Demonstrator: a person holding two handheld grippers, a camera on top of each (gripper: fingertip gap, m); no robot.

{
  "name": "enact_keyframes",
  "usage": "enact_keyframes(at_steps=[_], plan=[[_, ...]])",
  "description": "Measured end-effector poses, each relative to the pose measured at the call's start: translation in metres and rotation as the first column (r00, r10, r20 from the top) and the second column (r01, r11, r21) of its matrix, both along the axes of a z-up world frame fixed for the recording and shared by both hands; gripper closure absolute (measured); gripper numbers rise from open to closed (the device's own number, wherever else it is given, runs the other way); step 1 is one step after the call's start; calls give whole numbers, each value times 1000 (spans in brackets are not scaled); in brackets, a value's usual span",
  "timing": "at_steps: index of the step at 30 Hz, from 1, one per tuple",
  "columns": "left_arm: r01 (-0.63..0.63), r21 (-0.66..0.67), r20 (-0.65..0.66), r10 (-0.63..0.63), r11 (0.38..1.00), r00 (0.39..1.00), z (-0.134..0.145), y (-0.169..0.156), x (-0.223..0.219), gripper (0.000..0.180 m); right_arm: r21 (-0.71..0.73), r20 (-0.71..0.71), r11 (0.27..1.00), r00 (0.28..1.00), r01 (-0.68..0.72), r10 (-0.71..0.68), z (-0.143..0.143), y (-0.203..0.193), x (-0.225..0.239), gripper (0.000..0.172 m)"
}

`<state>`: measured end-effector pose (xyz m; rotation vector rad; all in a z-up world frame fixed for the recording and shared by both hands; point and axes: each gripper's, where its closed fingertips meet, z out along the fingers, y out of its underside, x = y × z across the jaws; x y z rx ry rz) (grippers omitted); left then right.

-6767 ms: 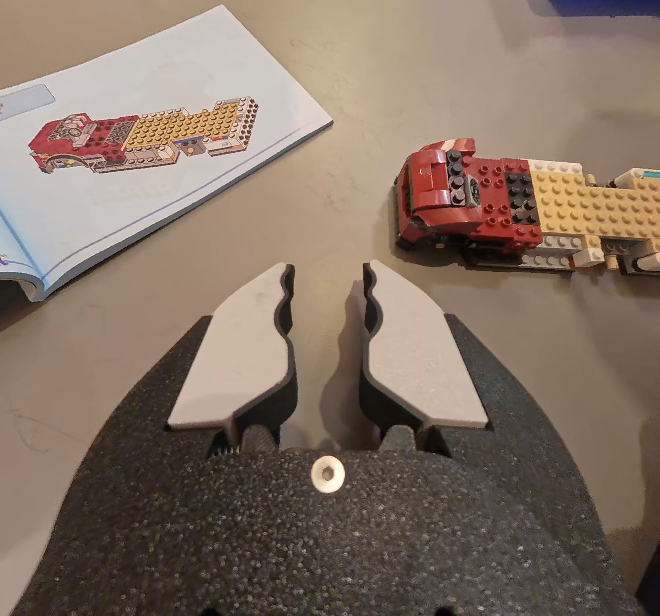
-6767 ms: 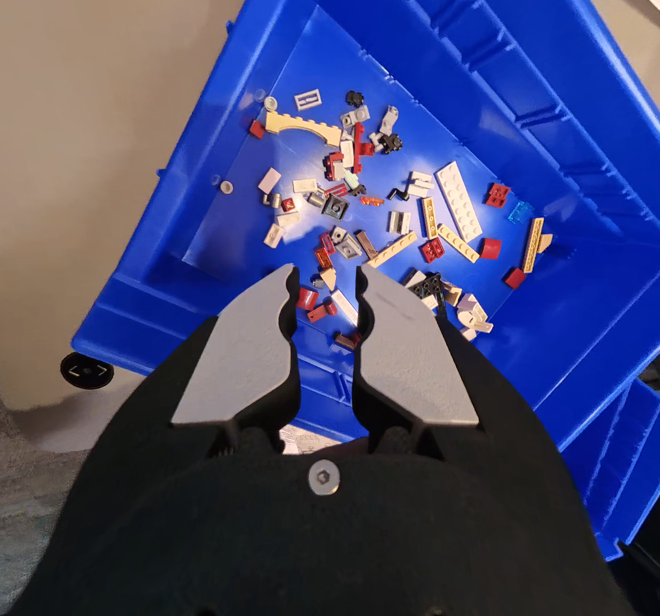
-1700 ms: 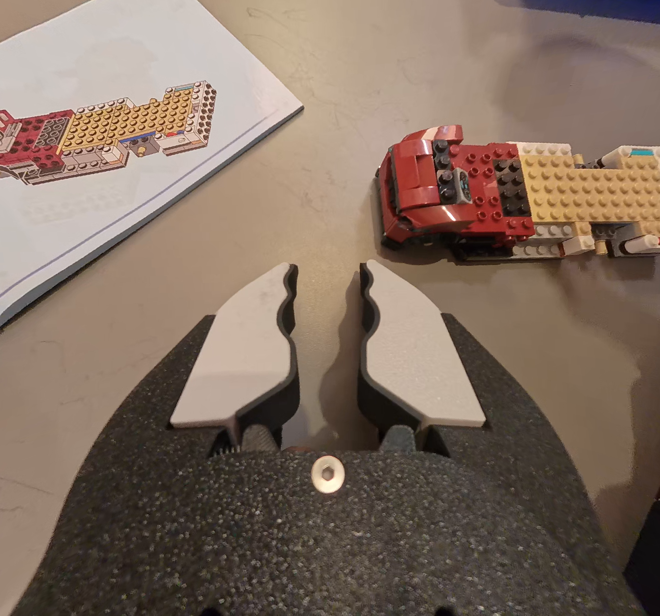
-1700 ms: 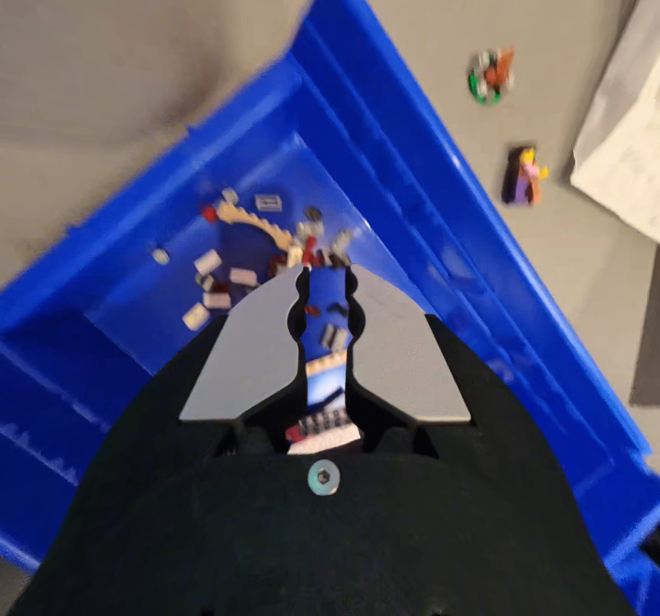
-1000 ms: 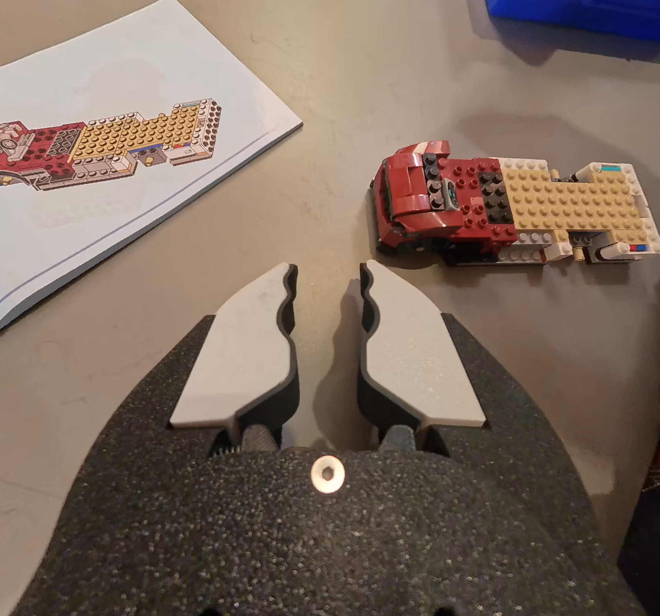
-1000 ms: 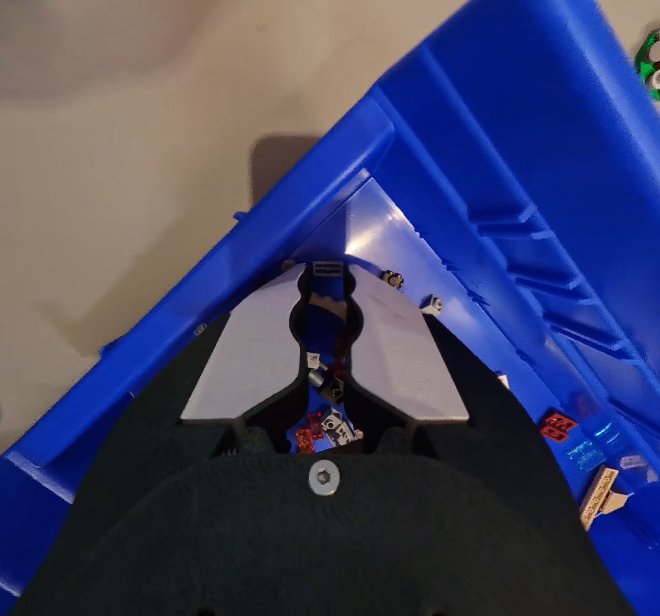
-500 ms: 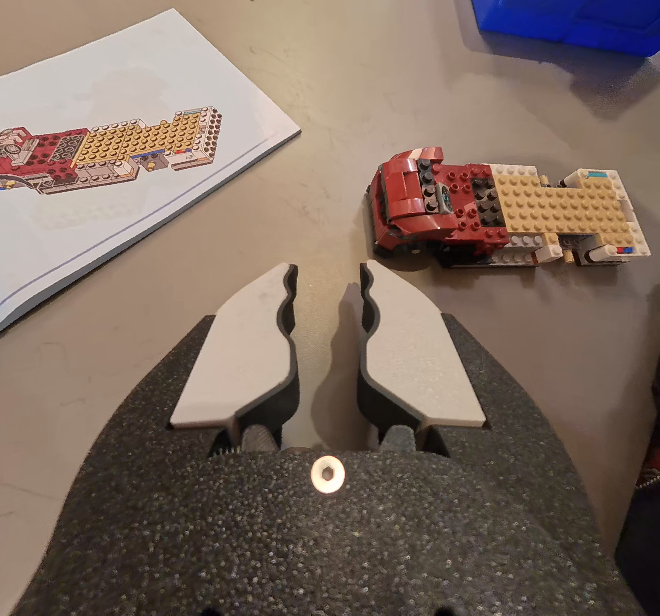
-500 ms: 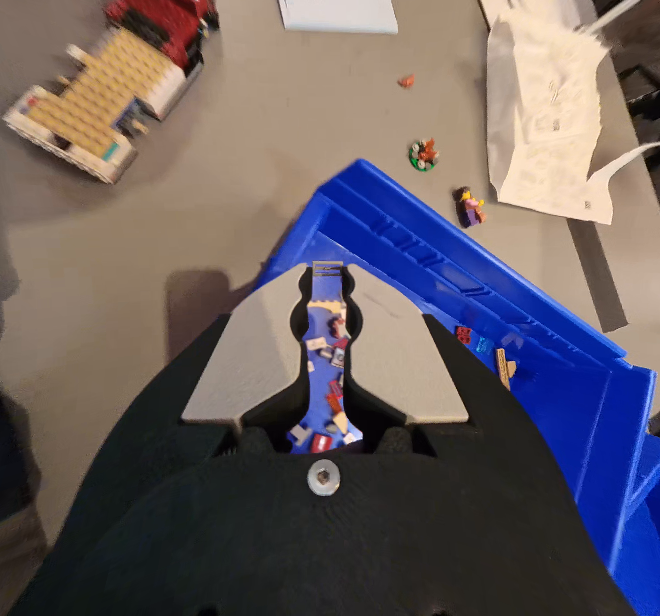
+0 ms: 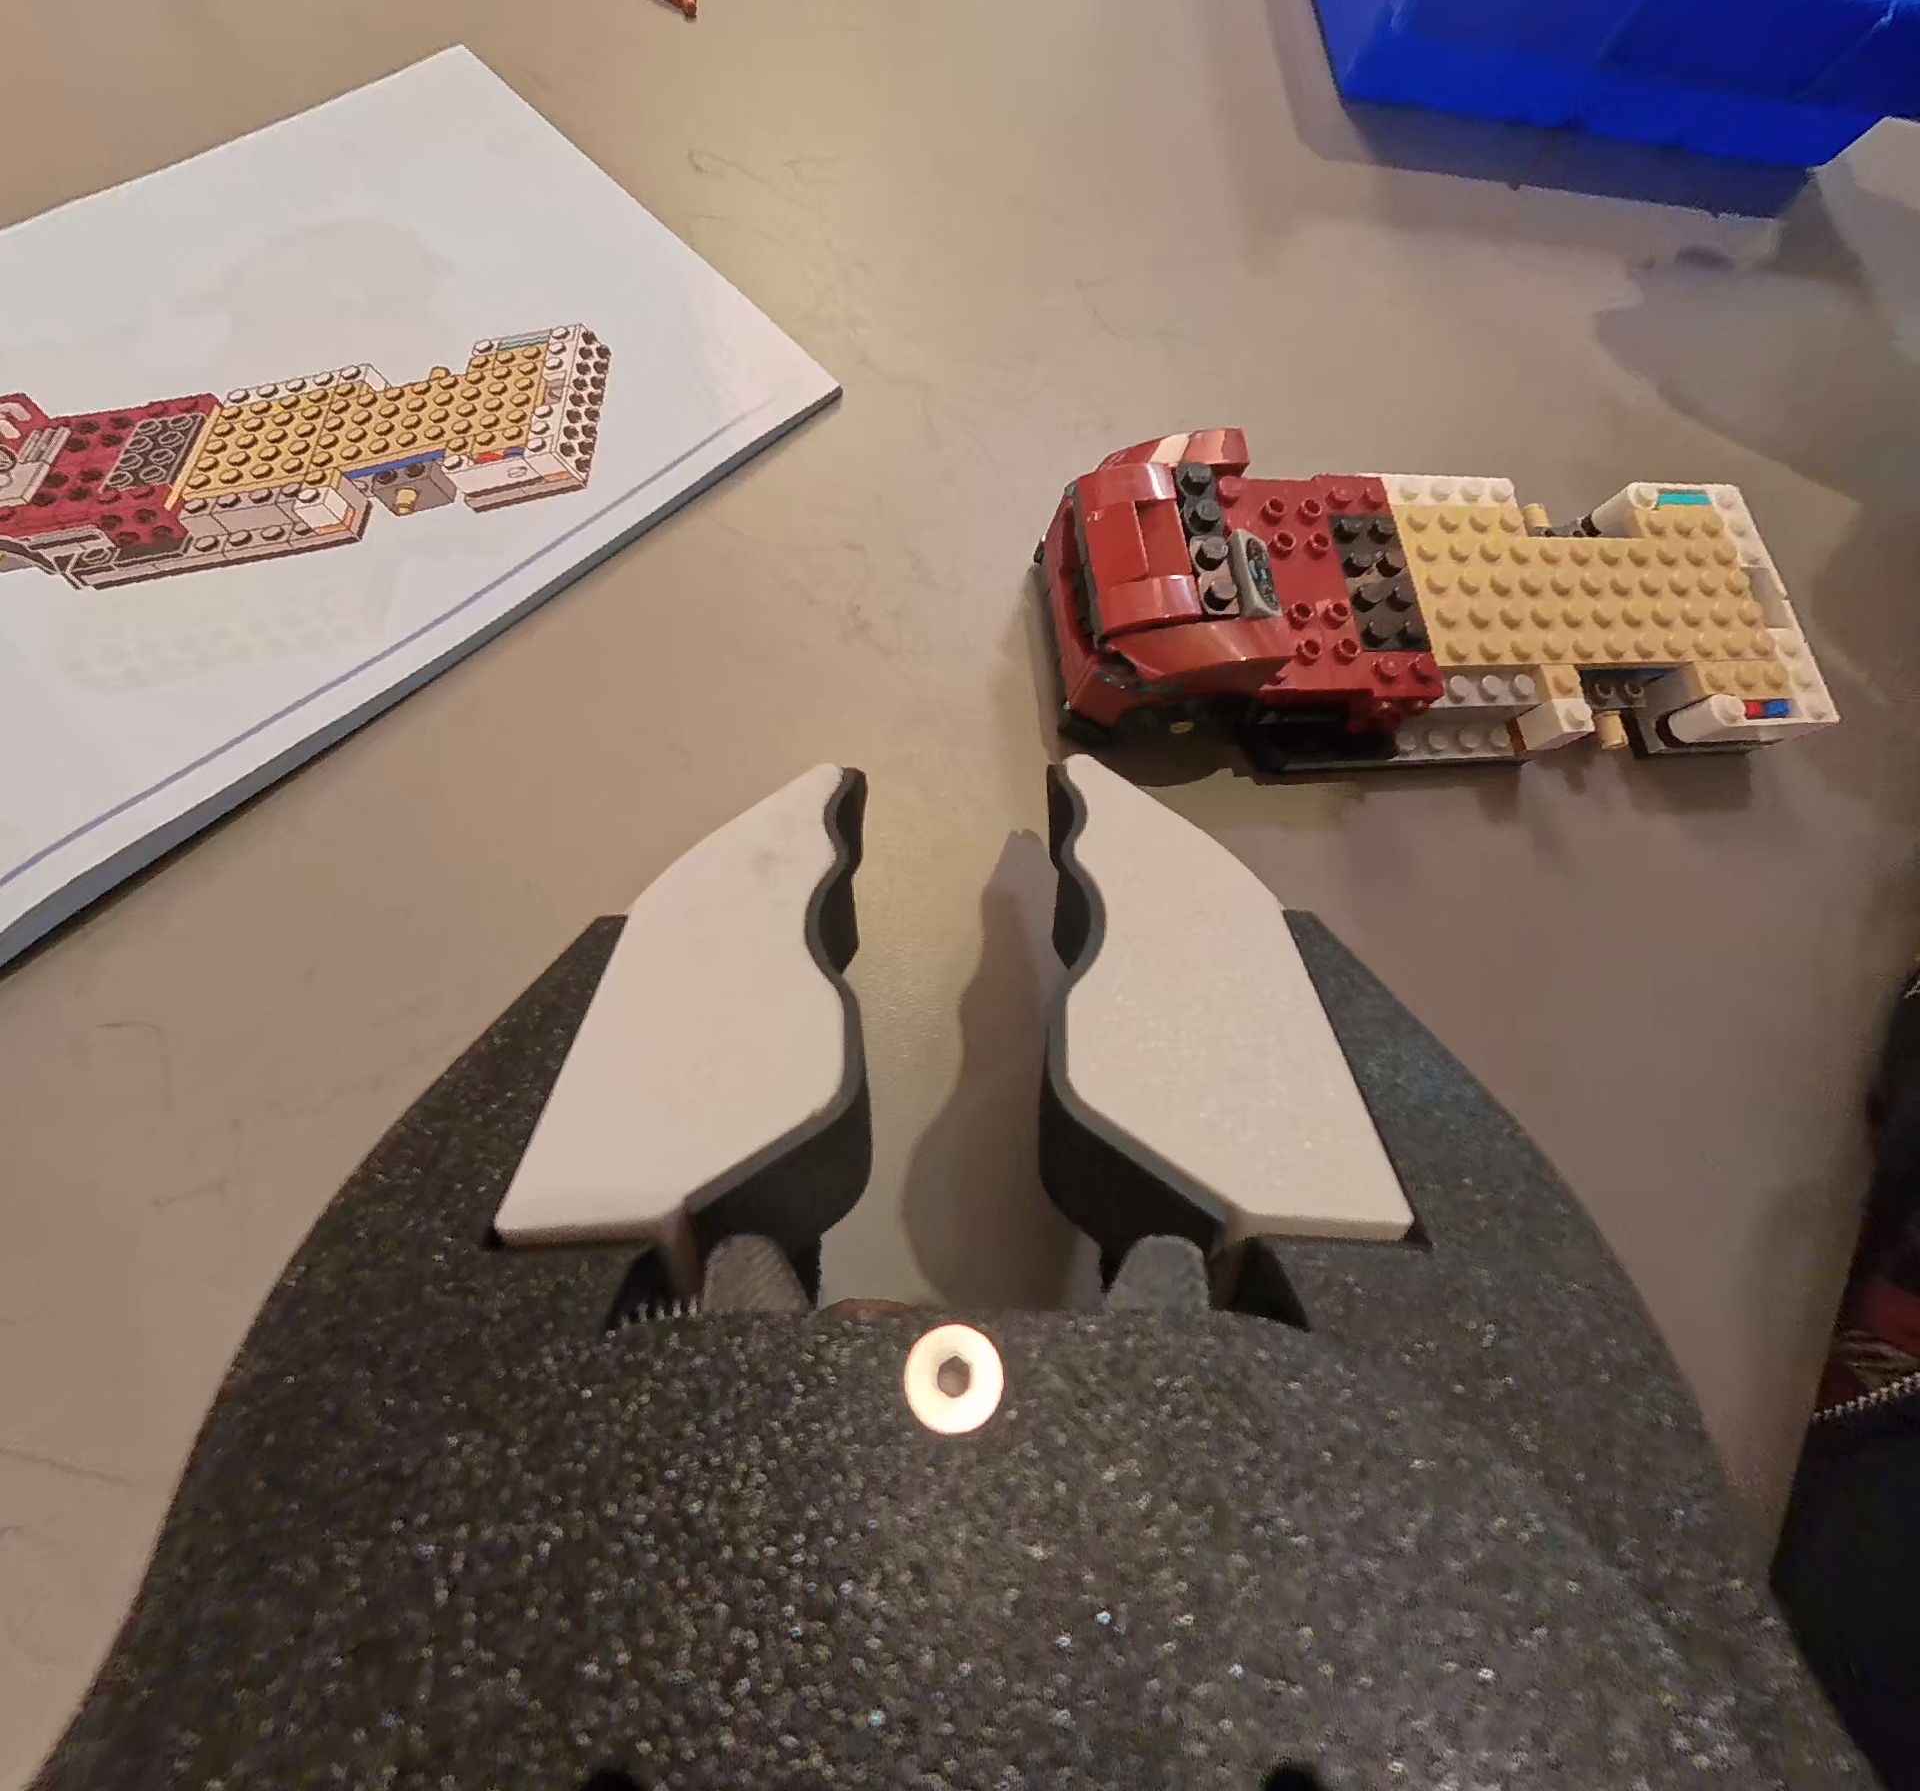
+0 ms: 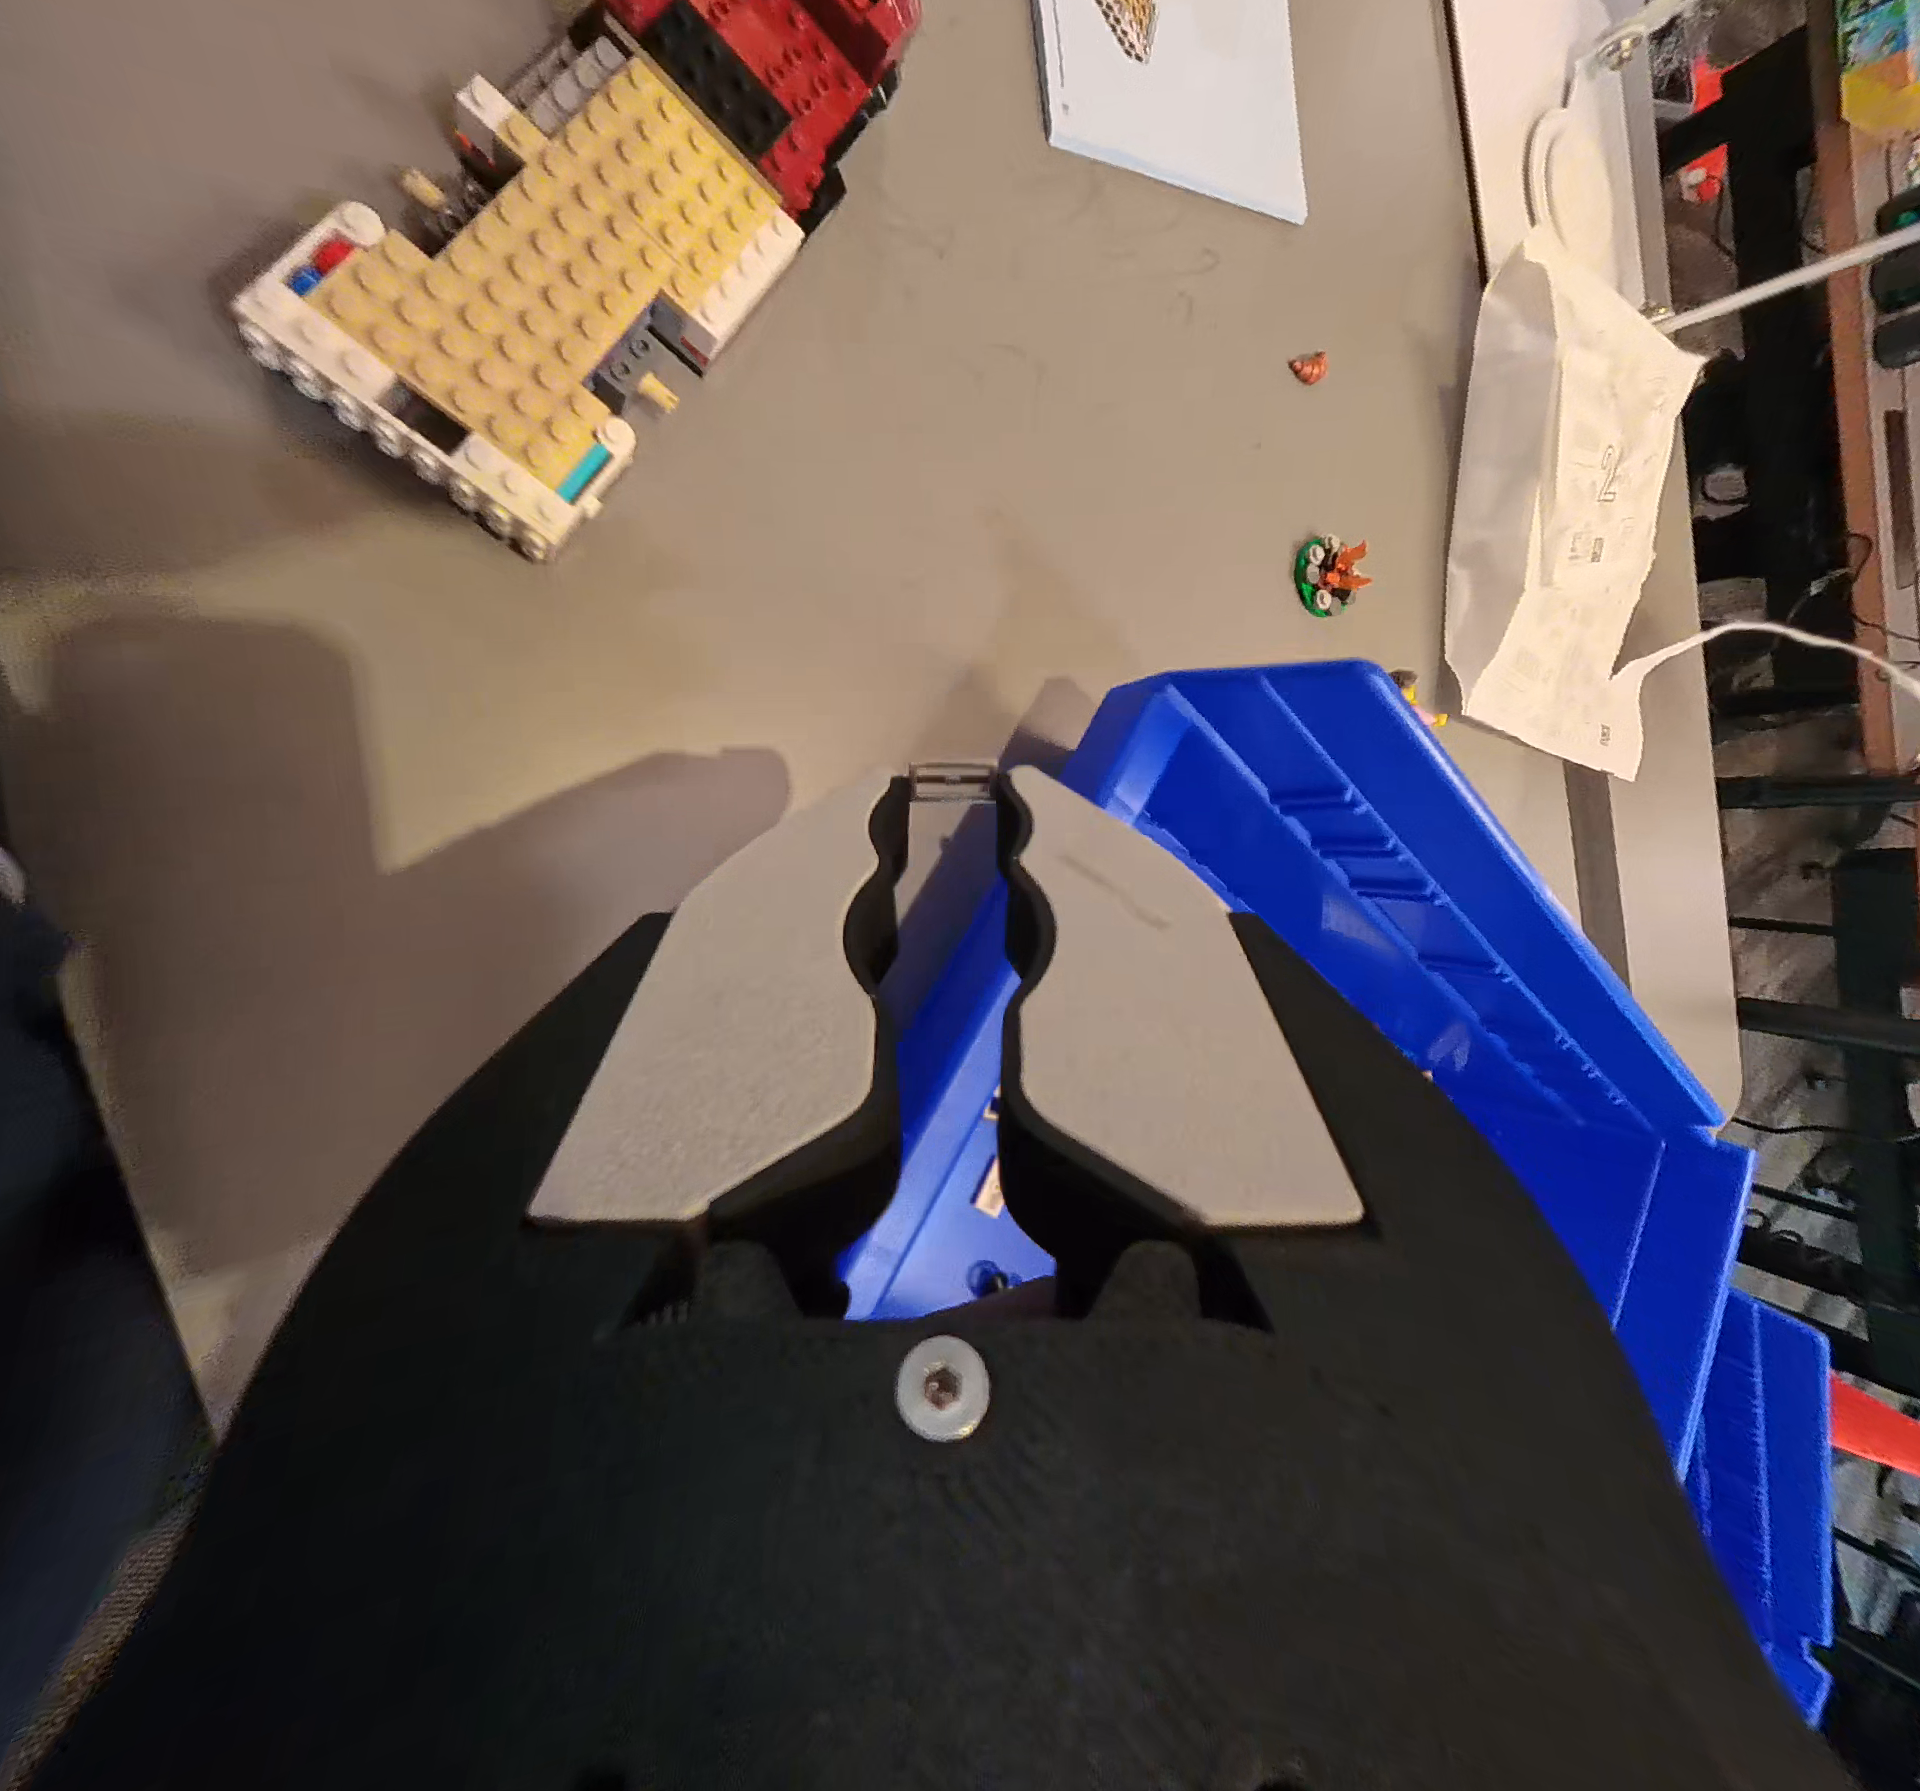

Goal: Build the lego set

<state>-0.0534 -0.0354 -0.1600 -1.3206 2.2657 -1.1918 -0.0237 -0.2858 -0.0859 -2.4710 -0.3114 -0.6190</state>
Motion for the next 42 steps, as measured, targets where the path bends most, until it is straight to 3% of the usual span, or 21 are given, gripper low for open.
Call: enact_keyframes(at_steps=[8, 14, 35, 42], plan=[[9, 0, 9, -9, 1000, 1000, 1, -1, -1, 146, -25, -24, 997, 997, 70, -71, -43, 38, -11, 155], [17, -6, 8, -17, 1000, 1000, 1, -2, -2, 146, -21, -200, 982, 961, 189, -189, -84, 46, -12, 155], [21, -12, 20, -21, 1000, 1000, 3, -2, -4, 144, 123, -354, 946, 904, 299, -240, -87, 45, -7, 149], [-53, -53, 11, 54, 997, 998, 6, 11, -11, 141, 107, -385, 939, 884, 328, -265, -88, 44, -5, 145]])
